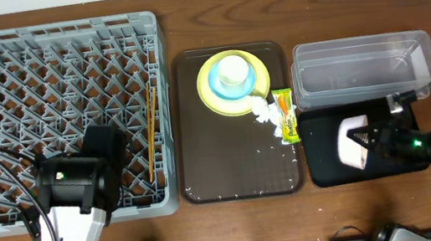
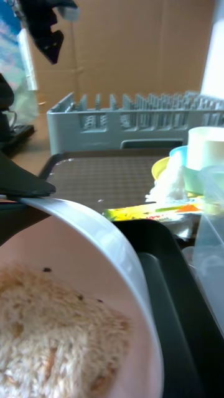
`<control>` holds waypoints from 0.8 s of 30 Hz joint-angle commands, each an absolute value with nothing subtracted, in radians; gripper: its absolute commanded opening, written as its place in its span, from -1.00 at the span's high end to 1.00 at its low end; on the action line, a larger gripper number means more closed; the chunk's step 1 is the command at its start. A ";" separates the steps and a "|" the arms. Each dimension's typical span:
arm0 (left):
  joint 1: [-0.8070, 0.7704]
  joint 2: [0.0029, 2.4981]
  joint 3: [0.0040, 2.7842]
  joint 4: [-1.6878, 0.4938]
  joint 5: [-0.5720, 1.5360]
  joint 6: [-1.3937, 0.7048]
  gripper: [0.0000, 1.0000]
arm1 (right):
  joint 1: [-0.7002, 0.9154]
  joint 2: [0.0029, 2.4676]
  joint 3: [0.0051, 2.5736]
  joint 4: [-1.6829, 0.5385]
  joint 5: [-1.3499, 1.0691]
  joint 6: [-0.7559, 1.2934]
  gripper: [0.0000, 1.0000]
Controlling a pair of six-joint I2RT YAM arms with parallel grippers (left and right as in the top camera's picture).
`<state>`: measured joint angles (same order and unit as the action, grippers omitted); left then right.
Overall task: Sort waste into correct bins and load items into the dishwasher
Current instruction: 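Tip the bowl to dump the rice onto the black tray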
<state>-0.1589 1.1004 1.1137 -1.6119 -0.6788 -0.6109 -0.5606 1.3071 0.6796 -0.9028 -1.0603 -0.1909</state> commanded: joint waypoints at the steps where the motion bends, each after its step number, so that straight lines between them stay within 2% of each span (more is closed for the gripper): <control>1: -0.155 1.098 1.114 -1.686 -0.679 -0.633 -0.87 | -0.619 1.304 0.628 -0.846 -1.254 -0.245 0.98; 11: -0.155 1.098 1.114 -1.686 -0.679 -0.633 -0.87 | -0.640 1.304 0.502 -0.640 -1.555 -0.244 0.98; 18: -0.155 1.098 1.114 -1.686 -0.679 -0.633 -0.87 | -0.644 1.304 0.480 -0.633 -1.559 -0.215 0.98; 20: -0.155 1.098 1.114 -1.686 -0.679 -0.633 -0.87 | -0.649 1.304 0.480 -0.614 -1.560 -0.166 0.98; 22: -0.155 1.098 1.114 -1.686 -0.679 -0.633 -0.87 | -0.650 1.304 0.480 -0.645 -1.560 -0.015 0.98; 24: -0.155 1.098 1.114 -1.686 -0.679 -0.633 -0.87 | -0.650 1.304 0.480 -0.645 -1.560 0.006 0.98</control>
<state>-0.1589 1.1004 1.1137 -1.6119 -0.6788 -0.6147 -0.6365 1.3075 0.4816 -0.6434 -1.5051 -0.1165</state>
